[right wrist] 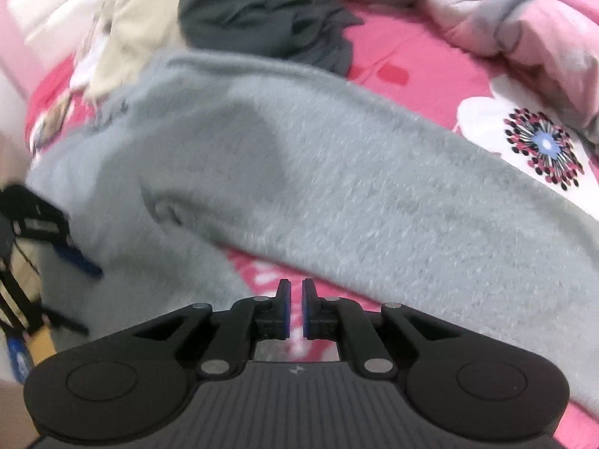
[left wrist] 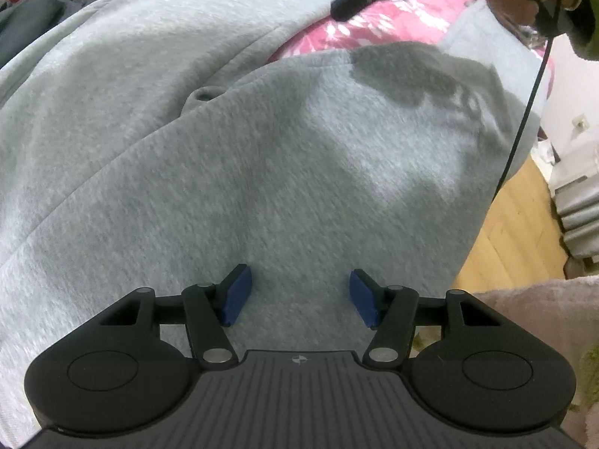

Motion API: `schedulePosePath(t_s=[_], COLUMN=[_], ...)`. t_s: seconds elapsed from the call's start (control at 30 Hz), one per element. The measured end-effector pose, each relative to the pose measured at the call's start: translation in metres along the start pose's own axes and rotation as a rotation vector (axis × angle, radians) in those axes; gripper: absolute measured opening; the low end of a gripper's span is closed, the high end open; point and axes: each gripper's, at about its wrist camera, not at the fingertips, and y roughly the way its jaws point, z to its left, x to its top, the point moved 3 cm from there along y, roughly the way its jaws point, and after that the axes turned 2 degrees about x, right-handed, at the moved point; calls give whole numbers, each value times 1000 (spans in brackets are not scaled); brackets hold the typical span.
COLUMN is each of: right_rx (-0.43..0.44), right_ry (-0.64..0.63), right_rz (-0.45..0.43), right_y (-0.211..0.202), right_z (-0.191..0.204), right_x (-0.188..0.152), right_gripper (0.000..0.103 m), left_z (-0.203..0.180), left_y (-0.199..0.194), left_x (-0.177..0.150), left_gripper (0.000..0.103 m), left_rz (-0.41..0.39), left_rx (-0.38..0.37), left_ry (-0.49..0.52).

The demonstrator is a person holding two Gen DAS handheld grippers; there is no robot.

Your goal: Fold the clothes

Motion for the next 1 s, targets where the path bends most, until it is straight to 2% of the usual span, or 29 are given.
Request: schedulePosePath(t_s=[0.13, 0.2, 0.27, 0.33, 0.43, 0.53, 0.67, 0.73, 0.87, 0.9, 1.0], right_rx=[91, 94, -9, -106, -185, -206, -90, -27, 114, 137, 163], right_ry=[34, 25, 26, 116, 287, 262, 64, -50, -202, -220, -264], right_rz=[-14, 18, 43, -4, -66, -23, 57, 66, 55, 61, 88], right_y=[8, 21, 27, 7, -39, -61, -55, -47, -41, -36, -24], right_z=[8, 12, 6, -17, -59, -75, -62, -50, -35, -36, -40], right_x=[0, -3, -8, -13, -34, -57, -69, -70, -70, -71, -75], right_gripper=[5, 5, 5, 5, 6, 6, 10, 32, 39, 43, 43], left_z=[2, 0, -3, -3, -3, -8, -28, -40, -62, -66, -76], left_y=[2, 6, 11, 9, 1, -8, -3, 6, 29, 33, 52], left_x=[1, 5, 10, 14, 23, 40, 74, 89, 111, 113, 117], left_gripper=[59, 59, 59, 59, 59, 58, 59, 58, 58, 58, 58], left_rz=[-1, 2, 10, 18, 6, -34, -94, -112, -129, -128, -107], left_rx=[-2, 0, 4, 11, 17, 14, -11, -1, 8, 14, 54], left_ry=[10, 23, 34, 36, 31, 31, 23, 43, 76, 85, 118])
